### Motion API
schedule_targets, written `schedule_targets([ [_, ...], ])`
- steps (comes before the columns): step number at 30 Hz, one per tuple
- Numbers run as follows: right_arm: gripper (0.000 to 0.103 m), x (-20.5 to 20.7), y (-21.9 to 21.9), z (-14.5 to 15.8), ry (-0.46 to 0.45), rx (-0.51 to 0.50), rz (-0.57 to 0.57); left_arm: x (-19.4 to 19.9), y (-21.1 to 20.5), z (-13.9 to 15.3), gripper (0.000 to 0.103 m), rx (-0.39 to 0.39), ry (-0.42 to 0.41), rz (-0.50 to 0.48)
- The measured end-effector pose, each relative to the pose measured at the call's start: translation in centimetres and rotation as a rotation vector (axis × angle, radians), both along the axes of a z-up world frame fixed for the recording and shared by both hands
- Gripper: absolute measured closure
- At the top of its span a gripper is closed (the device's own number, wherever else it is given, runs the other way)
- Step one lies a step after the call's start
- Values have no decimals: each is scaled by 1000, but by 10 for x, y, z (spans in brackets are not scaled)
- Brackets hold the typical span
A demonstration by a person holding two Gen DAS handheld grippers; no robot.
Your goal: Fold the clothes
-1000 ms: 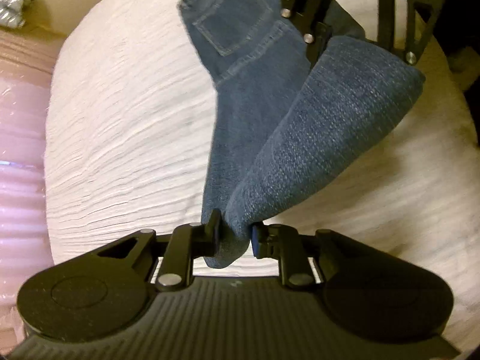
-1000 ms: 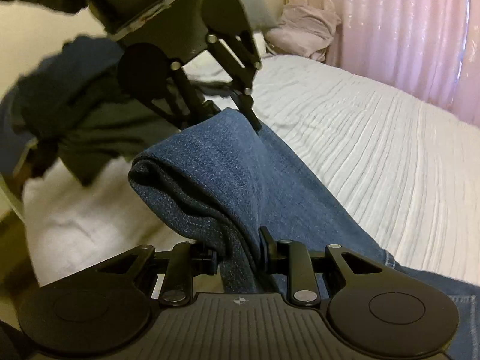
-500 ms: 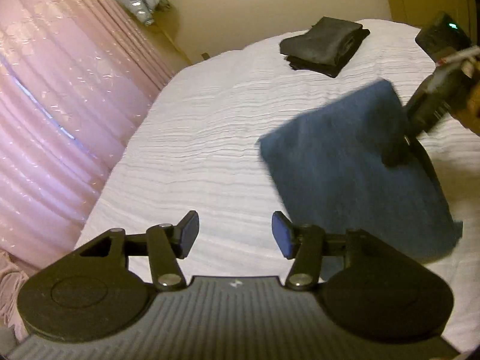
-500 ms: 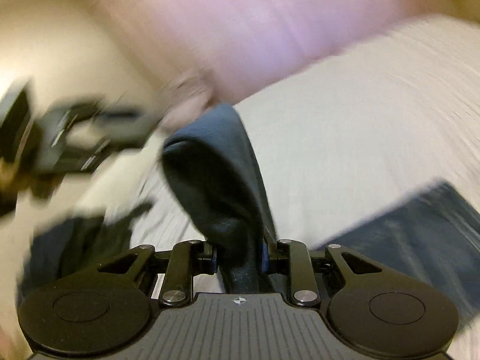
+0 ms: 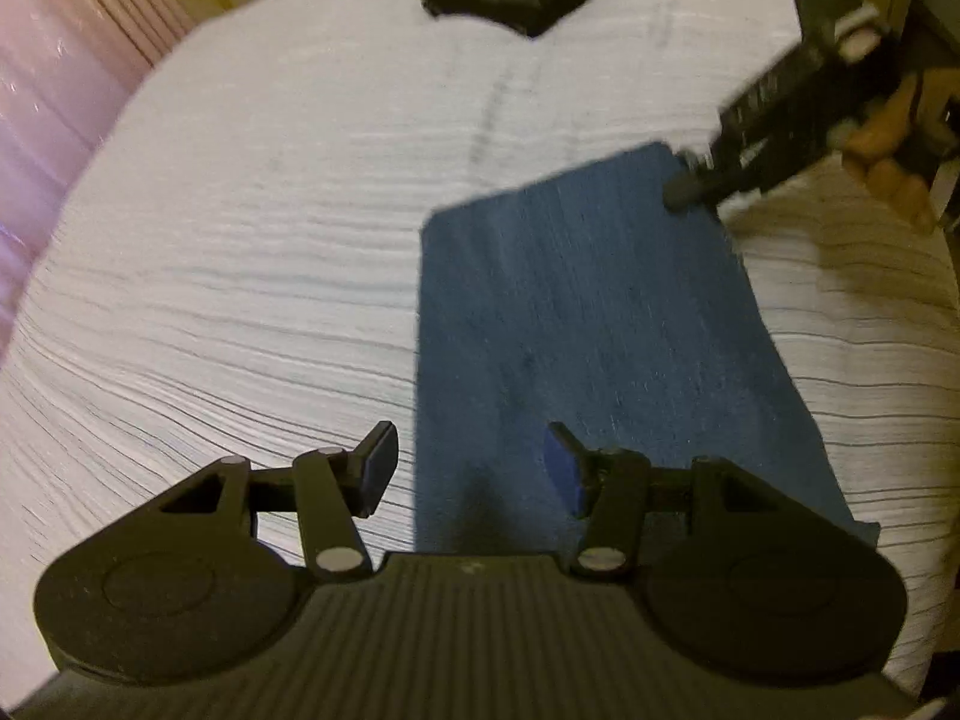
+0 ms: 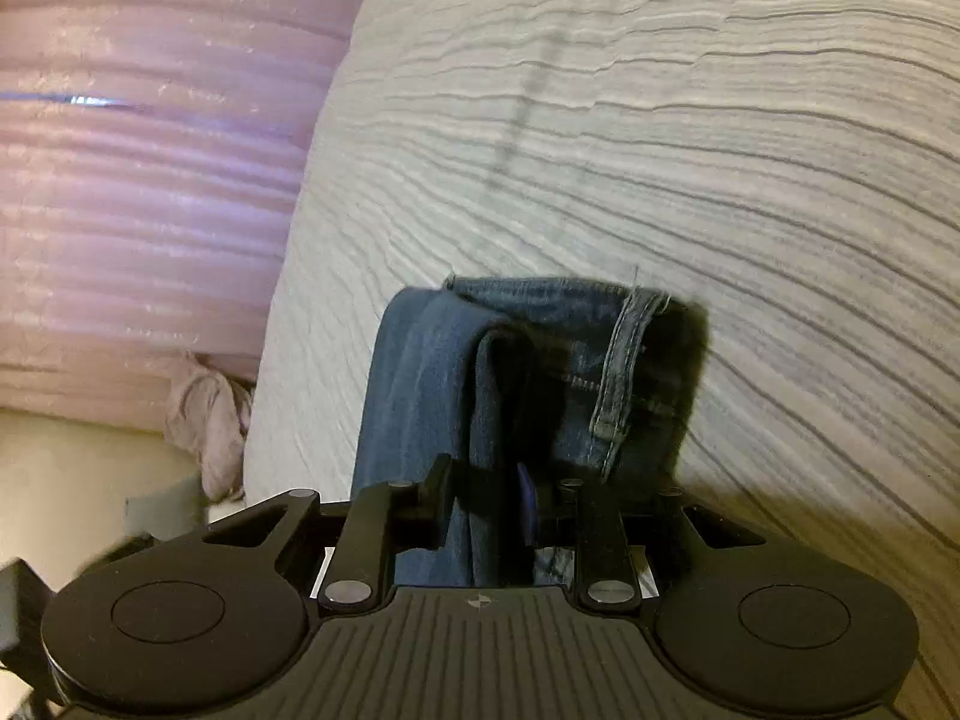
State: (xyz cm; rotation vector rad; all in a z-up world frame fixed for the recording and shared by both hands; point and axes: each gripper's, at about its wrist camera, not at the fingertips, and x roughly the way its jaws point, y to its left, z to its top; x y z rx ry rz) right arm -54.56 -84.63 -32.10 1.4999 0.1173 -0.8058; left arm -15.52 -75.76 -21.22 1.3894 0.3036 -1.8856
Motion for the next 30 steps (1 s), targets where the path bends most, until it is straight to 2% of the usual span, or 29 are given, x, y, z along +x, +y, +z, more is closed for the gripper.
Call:
schedule_targets([
  [1, 50, 2, -3, 2, -11, -10, -5, 3, 0, -6, 53, 15, -6, 3],
  [2, 41, 5, -5, 3, -15, -14, 0, 5, 1, -13, 53, 29, -12, 6],
  [6, 41, 22, -22, 4, 44, -13, 62, 13, -1, -31, 53, 69, -10, 39],
  [7, 59, 23, -25, 3, 61, -6, 66, 14, -1, -35, 53, 74, -7, 47],
  [8, 81, 23, -27, 2, 76, 2, 68, 14, 0, -37, 53, 79, -4, 56],
  [10, 89, 19, -30, 5, 88, 13, 76, 10, -4, -41, 53, 81, 9, 66],
  [13, 90, 12, -21, 17, 116, -22, 106, 13, -3, -45, 53, 91, 25, 86],
  [17, 90, 7, -23, 1, 140, -10, 105, 20, 1, -52, 53, 116, 24, 104],
  [21, 91, 0, -12, 3, 113, 4, 61, 29, 5, -51, 50, 120, 23, 115],
  [24, 91, -4, -8, -9, 122, 40, 39, 38, 4, -55, 47, 132, 34, 142],
  [27, 90, -4, -16, -19, 97, 81, 36, 41, 2, -59, 47, 144, 38, 165],
  [30, 90, -9, -16, -8, 105, 78, 83, 40, 1, -62, 47, 149, 43, 173],
])
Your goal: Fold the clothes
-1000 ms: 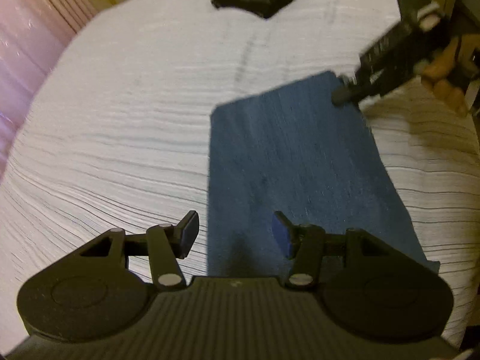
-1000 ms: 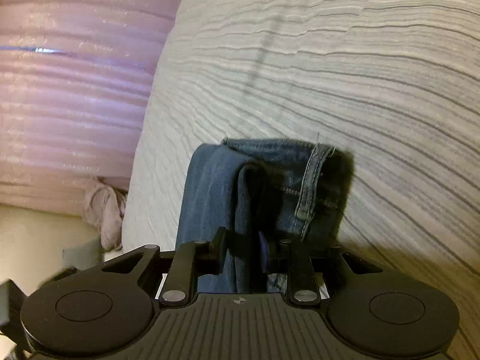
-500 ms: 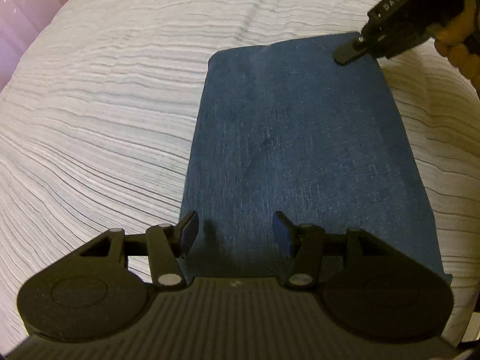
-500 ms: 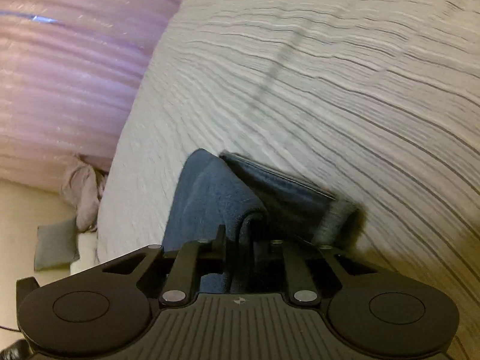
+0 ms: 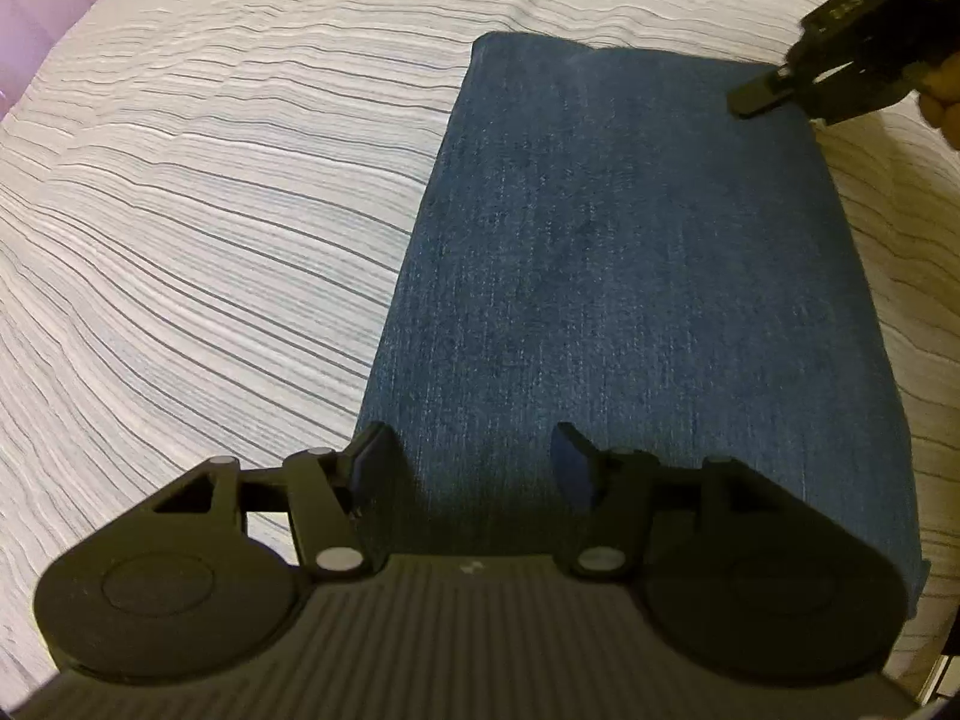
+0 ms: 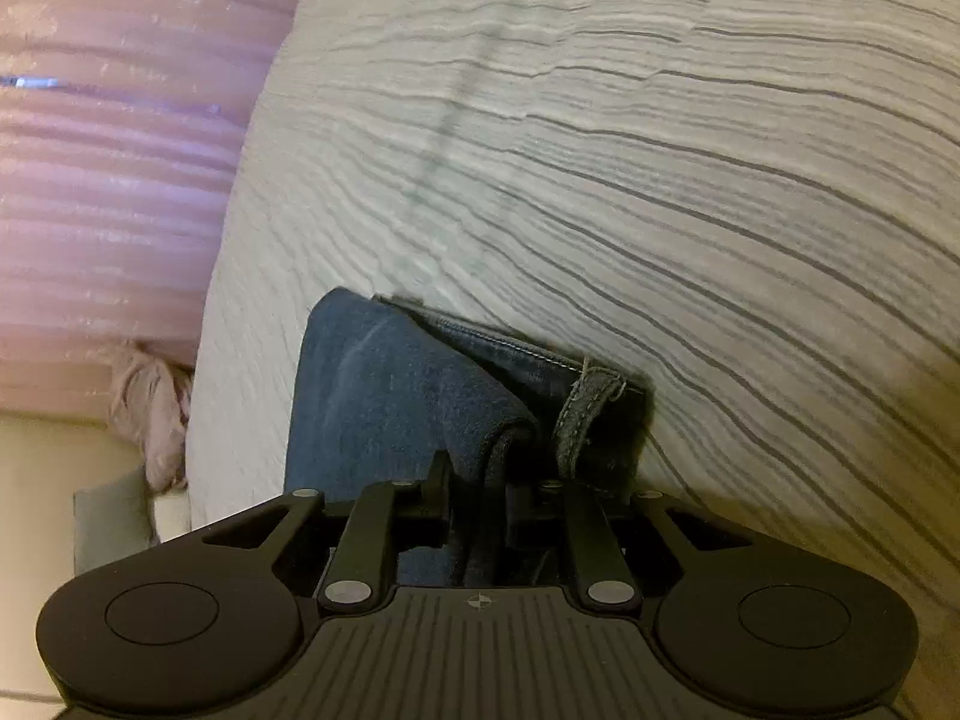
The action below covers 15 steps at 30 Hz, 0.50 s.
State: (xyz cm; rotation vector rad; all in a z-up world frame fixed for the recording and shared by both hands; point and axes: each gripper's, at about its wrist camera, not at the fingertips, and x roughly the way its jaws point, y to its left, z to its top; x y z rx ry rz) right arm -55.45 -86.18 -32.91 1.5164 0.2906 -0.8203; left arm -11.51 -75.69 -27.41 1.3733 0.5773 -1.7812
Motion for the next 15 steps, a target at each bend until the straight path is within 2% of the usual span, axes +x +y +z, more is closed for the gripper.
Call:
schedule_targets([
  [4, 73, -6, 1, 30, 69, -44, 63, 1, 3, 5, 47, -6, 8, 23],
  [9, 67, -11, -15, 73, 187, -200, 186, 15, 18, 24, 47, -21, 46, 111],
  [10, 57, -9, -22, 77, 200, -220, 212, 22, 21, 27, 47, -22, 58, 144],
  [11, 40, -6, -29, 79, 209, -234, 236, 29, 25, 30, 47, -22, 69, 179],
  [12, 34, -2, -37, 80, 218, -247, 260, 36, 29, 34, 47, -22, 81, 214],
  [15, 32, 21, -64, 76, 206, -260, 374, 62, 40, 40, 45, -4, 125, 350],
])
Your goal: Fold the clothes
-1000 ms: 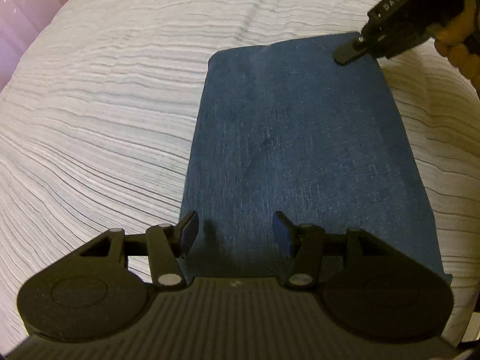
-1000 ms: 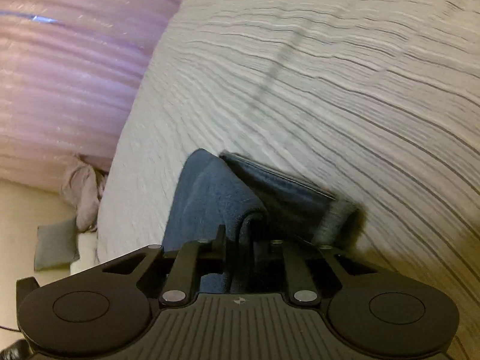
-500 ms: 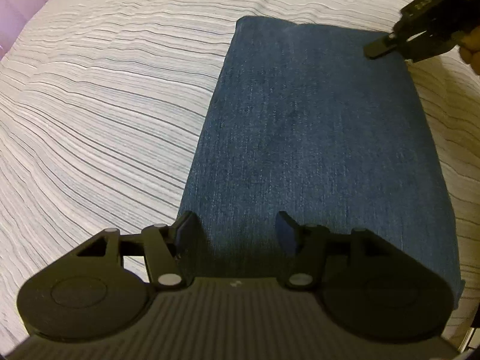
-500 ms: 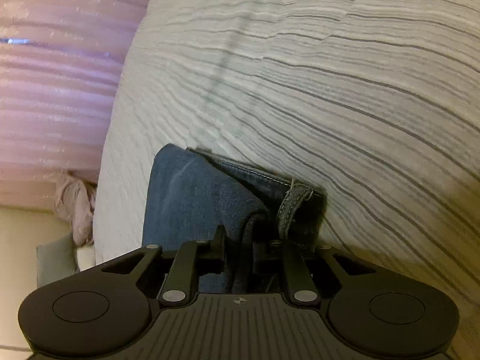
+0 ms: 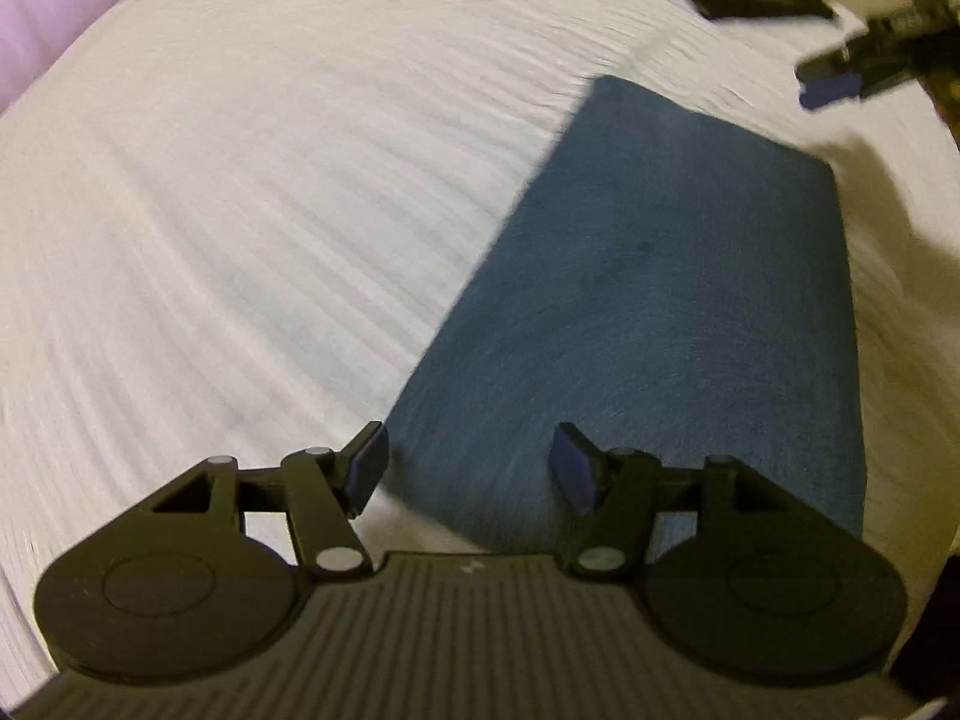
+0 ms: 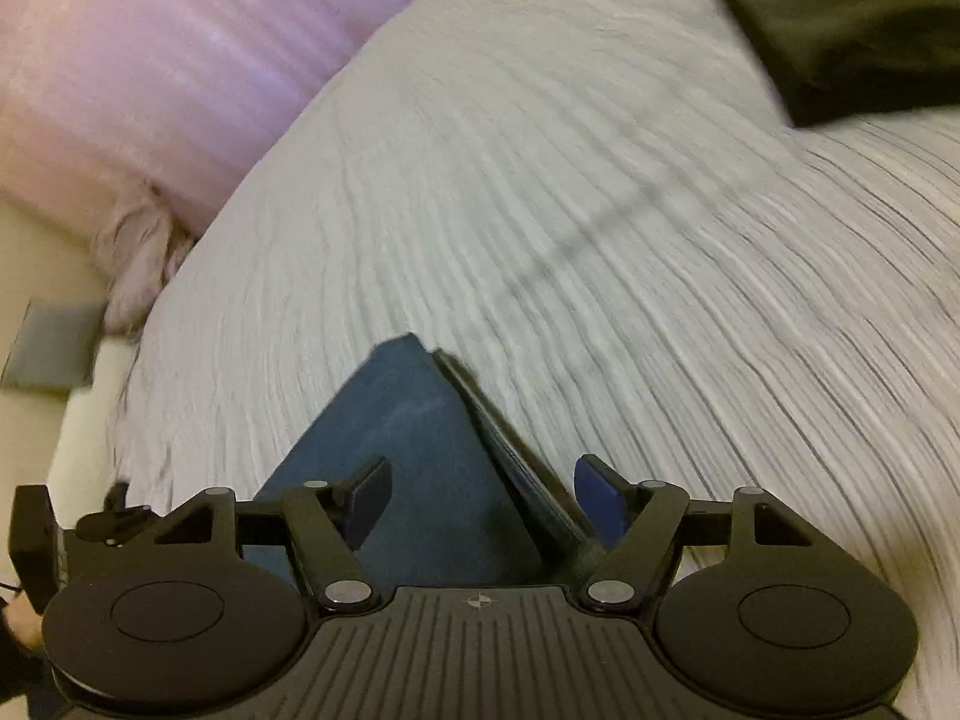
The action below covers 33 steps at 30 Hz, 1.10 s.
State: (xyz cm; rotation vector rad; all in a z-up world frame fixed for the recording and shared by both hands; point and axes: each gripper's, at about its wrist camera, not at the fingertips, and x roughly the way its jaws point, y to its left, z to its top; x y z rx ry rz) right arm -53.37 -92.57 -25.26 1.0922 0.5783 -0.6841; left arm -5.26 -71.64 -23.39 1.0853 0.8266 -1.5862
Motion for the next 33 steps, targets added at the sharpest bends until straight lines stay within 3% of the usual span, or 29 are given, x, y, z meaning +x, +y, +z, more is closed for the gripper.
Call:
schedule_targets([
  [6, 32, 73, -53, -21, 71, 27, 296, 54, 13, -13, 45, 47, 190, 317],
  [11, 32, 116, -89, -41, 131, 80, 417, 78, 21, -35, 45, 53, 325, 480],
  [16, 32, 137, -100, -63, 153, 182, 481, 84, 23, -50, 45, 55, 414, 524],
  [19, 24, 133, -101, -78, 129, 249, 466, 83, 25, -49, 44, 58, 429, 530],
  [22, 24, 126, -99, -91, 72, 326, 467, 83, 24, -52, 44, 63, 440, 532],
  [27, 24, 124, -89, -103, 15, 349, 503, 82, 15, -64, 42, 94, 454, 533],
  [29, 45, 126, -90, -105, 8, 349, 482, 80, 11, -66, 42, 103, 456, 530],
  [30, 49, 126, -91, -105, 6, 348, 471, 79, 9, -65, 43, 102, 449, 525],
  [32, 72, 115, -92, -101, -22, 364, 402, 73, 3, -62, 43, 97, 433, 504],
  [33, 74, 107, -89, -95, -48, 357, 370, 69, -1, -60, 43, 95, 424, 491],
])
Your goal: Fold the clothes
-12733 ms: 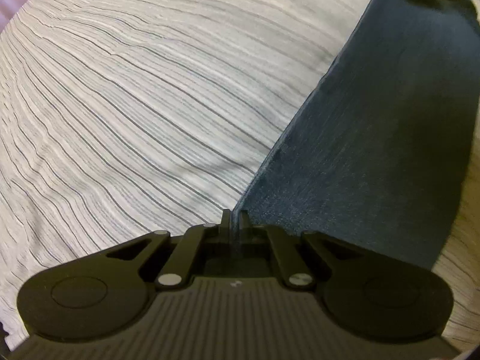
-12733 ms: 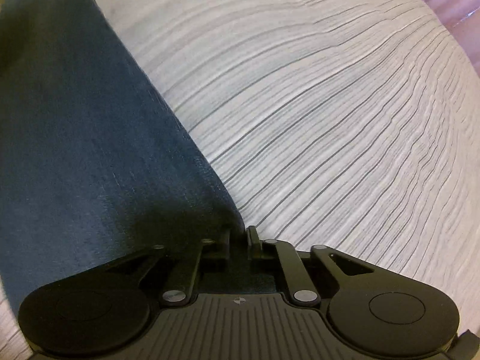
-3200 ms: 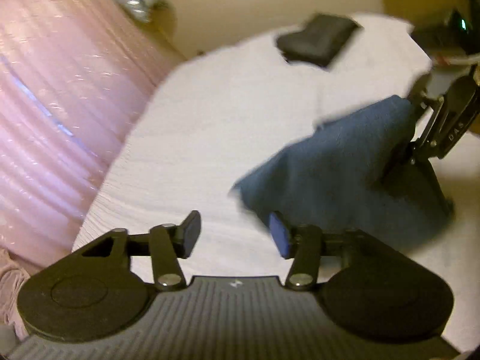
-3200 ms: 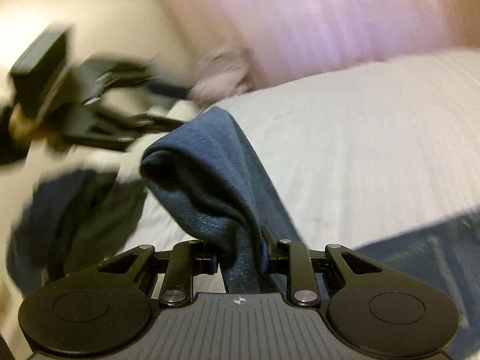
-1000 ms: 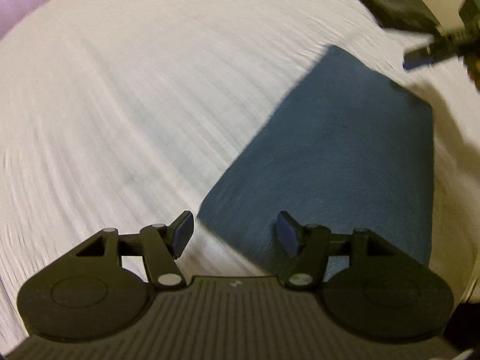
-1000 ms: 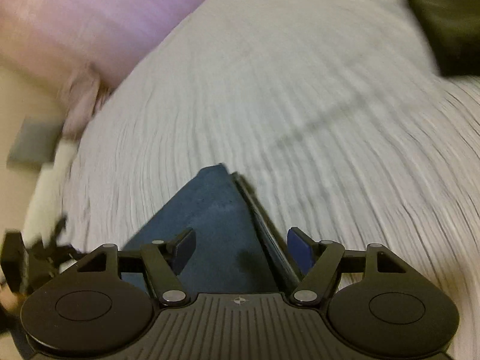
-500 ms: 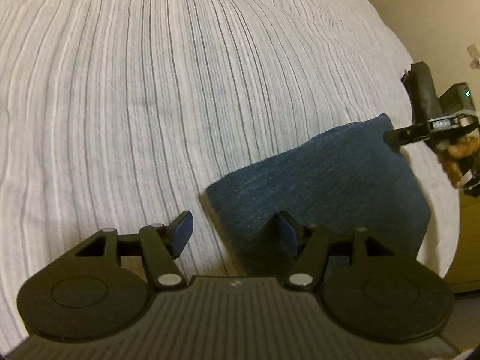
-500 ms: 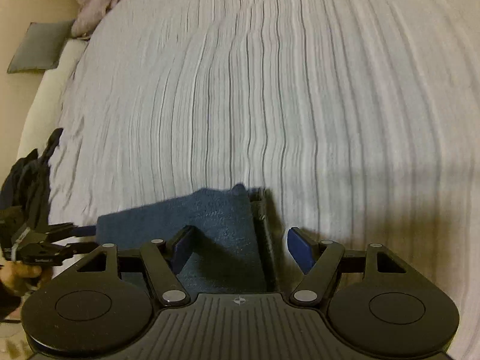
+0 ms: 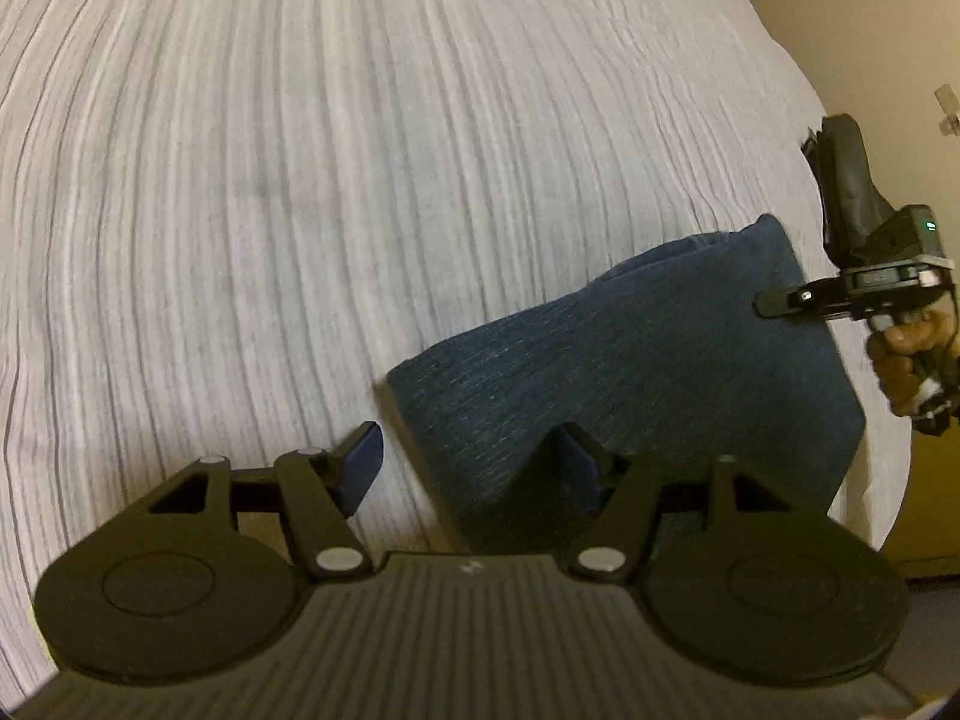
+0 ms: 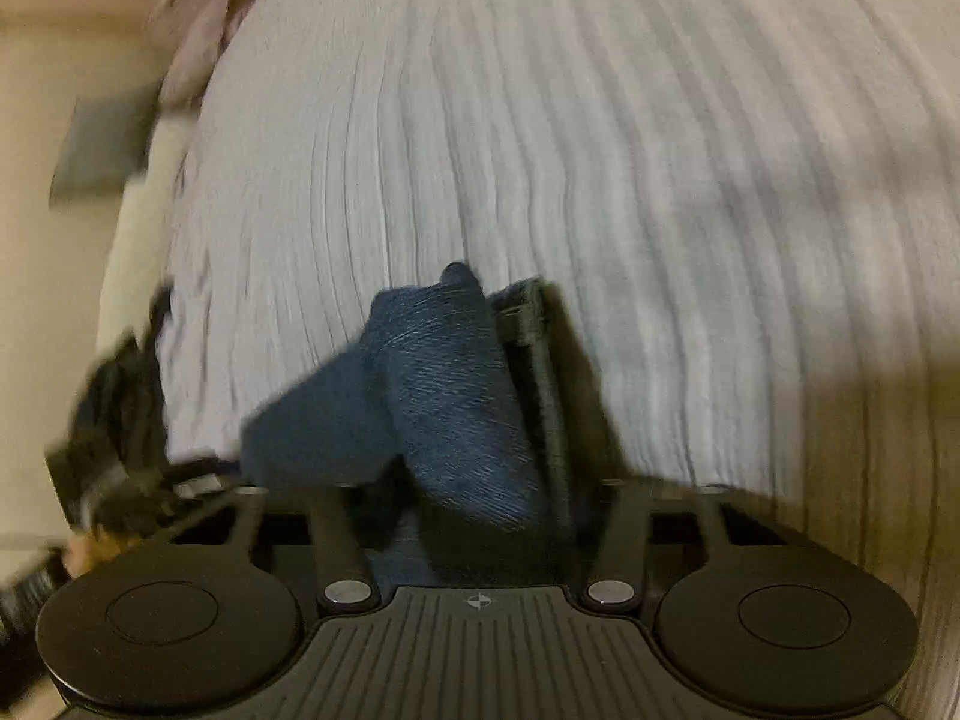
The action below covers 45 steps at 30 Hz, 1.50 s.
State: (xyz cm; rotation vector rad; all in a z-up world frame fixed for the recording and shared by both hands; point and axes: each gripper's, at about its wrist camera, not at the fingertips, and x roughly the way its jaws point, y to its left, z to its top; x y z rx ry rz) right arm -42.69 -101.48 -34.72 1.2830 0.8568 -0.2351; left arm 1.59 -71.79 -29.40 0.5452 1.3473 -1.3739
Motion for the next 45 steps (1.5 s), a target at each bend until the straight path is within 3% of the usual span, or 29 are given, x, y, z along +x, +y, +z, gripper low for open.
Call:
schedule_targets([
  [7, 77, -90, 58, 36, -77, -13, -309, -43, -36, 22, 43, -51, -20, -177],
  [11, 78, -149, 101, 36, -49, 7, -463, -62, -52, 26, 43, -52, -33, -250],
  [14, 78, -184, 124, 28, -38, 41, -611, -70, -56, 28, 43, -58, -53, -272],
  [18, 78, -195, 156, 28, -55, 55, -744, -72, -54, 28, 41, -63, -39, -256],
  [21, 78, -190, 169, 26, -65, 62, -769, -72, -58, 20, 41, -44, -30, -274],
  [25, 75, -184, 147, 25, -28, 51, -680, -75, -73, 12, 41, -33, -18, -318],
  [27, 70, -180, 138, 26, -7, 34, -638, -81, -84, 8, 41, -24, 1, -344],
  [28, 59, -179, 134, 27, -2, 22, -621, -85, -89, 6, 41, -21, 7, -359],
  [29, 57, -178, 130, 28, 3, 11, -605, -88, -93, 4, 42, -18, 11, -375],
  [32, 50, -175, 119, 25, 6, -5, -566, -96, -104, -4, 46, 1, 35, -424],
  [35, 46, -173, 111, 17, -2, 12, -546, -103, -109, -6, 58, -1, 48, -461],
  [37, 48, -172, 108, 11, -9, 23, -537, -107, -110, -5, 64, -6, 39, -481],
  [38, 64, -175, 108, 9, -12, 32, -543, -109, -110, -3, 67, -12, 39, -488],
  [40, 73, -181, 112, 10, -19, 41, -575, -115, -113, 3, 69, -17, 23, -508],
  [45, 76, -212, 162, 25, -55, 42, -796, -157, -140, 20, 70, -55, -3, -617],
])
